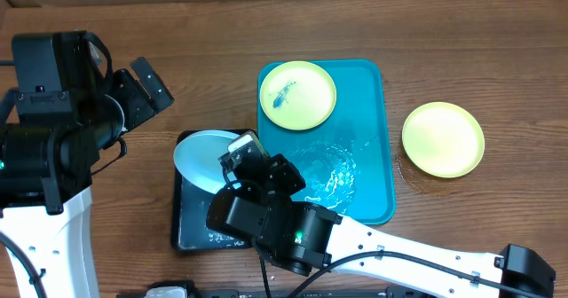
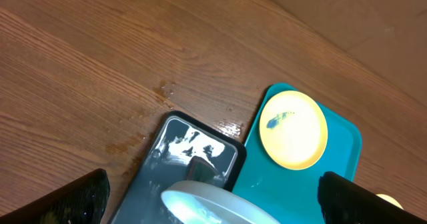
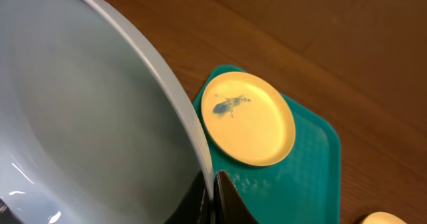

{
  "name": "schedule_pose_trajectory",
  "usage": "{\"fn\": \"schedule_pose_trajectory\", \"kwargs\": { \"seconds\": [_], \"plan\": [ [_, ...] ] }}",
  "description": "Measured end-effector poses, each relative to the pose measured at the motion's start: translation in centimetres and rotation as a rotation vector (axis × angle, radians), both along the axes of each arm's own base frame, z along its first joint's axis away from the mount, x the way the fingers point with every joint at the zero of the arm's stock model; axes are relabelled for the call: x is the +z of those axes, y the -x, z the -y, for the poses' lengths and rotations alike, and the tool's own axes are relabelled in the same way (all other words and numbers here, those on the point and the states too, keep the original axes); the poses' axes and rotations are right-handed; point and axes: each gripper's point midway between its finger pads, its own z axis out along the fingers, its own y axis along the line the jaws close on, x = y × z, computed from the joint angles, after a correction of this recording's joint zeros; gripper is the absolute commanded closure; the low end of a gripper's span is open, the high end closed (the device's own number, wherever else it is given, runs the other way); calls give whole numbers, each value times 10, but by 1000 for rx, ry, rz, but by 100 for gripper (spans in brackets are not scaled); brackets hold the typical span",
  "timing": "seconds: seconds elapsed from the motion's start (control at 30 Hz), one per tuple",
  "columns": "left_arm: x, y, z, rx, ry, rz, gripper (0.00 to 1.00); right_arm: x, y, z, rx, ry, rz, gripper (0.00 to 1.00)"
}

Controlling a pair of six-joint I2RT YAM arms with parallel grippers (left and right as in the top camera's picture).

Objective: Clean dirty plates on tray and stack at the side
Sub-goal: 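Lift the light-blue plate with the right gripper and tilt it over the basin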

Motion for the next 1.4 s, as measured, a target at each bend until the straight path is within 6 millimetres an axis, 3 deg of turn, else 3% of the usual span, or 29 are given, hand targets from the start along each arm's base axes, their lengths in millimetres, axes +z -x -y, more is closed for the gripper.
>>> {"fn": "schedule_pose_trajectory", "kwargs": {
  "seconds": [0.47,1.4],
  "plan": [
    [-9,13,-1,31,22,-62,0,18,15,-5,36,101,130,96],
    [-10,13,-2,37,20,-66,0,24,13,-7,22,81,155,96]
  ]
}}
